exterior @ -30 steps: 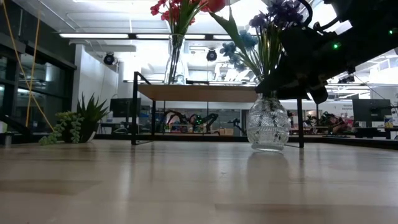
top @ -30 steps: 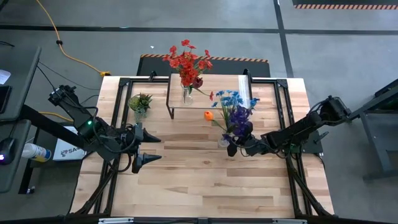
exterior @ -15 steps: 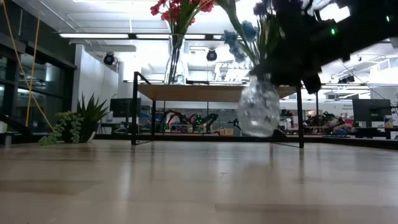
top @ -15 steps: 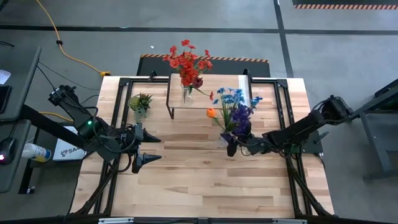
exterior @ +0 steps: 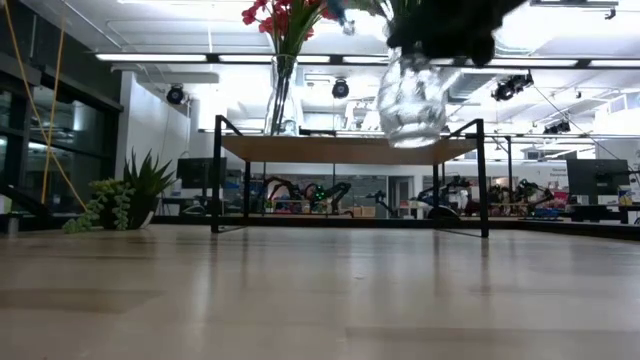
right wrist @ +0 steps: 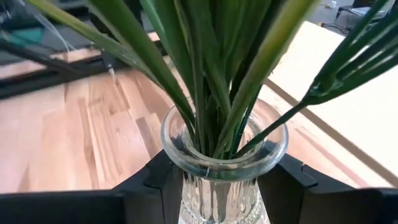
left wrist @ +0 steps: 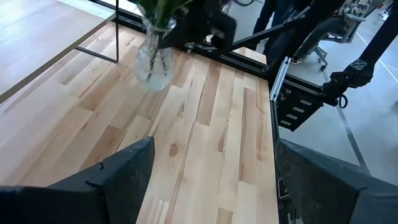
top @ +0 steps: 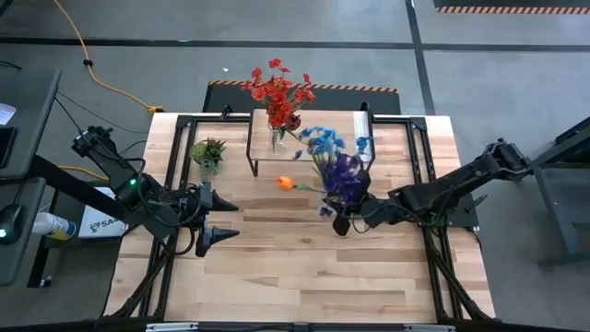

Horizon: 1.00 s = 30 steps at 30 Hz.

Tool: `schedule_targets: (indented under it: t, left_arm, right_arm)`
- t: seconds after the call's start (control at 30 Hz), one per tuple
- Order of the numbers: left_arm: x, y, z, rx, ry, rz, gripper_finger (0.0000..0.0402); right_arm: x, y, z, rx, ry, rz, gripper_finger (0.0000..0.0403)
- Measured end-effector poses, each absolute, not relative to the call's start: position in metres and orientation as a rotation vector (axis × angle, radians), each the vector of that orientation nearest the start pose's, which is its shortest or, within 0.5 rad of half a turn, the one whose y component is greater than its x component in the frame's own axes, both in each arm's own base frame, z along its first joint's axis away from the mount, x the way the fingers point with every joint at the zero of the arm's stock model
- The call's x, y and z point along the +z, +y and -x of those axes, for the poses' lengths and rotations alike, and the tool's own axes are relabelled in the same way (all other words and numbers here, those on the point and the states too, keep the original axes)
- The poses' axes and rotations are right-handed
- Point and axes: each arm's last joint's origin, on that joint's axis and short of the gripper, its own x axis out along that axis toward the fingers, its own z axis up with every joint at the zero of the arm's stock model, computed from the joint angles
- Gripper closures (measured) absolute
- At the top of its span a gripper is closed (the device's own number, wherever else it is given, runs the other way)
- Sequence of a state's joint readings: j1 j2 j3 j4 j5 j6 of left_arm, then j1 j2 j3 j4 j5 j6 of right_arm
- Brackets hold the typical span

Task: Pick and place flowers into a vace then onto a shelf
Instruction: Put the transparent vase with flowers on the shelf

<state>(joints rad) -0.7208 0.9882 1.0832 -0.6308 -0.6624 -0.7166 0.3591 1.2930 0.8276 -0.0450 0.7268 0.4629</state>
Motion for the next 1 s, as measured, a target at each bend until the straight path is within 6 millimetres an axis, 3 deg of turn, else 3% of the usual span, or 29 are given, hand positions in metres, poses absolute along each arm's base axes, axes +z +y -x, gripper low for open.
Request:
schedule_targets:
  t: [0.27,0.7,1.0]
  left_arm:
    - [0.361,-0.112,-0.155,0.091,0.407,0.361,0.0034]
    - [0.361,-0.113,-0.155,0.091,0.408,0.360,0.0034]
    - [0.361,-0.113,-0.155,0.091,0.408,0.359,0.0034]
  right_arm:
    - [0.284,0.098,-0.252,-0.460,0.421,-0.102,0.0248]
    - [0.279,0.132,-0.223,-0.503,0.386,-0.197,0.0248]
    - [0.281,0.138,-0.218,-0.549,0.315,-0.199,0.0248]
